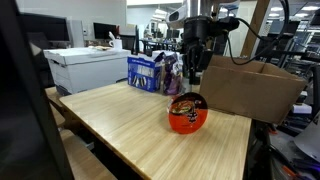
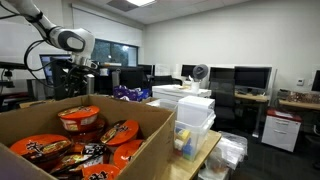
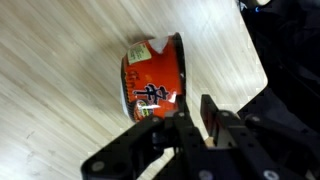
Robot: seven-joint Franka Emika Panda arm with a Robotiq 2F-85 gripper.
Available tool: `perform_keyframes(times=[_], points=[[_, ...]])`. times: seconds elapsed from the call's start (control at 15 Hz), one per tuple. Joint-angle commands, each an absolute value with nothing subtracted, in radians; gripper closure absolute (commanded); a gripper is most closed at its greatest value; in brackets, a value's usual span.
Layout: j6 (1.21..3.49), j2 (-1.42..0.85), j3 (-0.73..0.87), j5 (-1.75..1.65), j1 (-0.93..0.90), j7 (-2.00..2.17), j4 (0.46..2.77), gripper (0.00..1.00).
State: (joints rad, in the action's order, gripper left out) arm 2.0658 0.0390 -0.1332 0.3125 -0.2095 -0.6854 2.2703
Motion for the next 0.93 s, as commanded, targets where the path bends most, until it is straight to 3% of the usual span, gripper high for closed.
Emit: perform_keyframes(times=[0.0, 0.87], points=[[2.018, 0.01, -0.135, 0.344, -0.194, -0.747, 2.244, 1.0], [1.941, -0.067, -0.145, 0.402, -0.172, -0.839, 2.19, 0.99]])
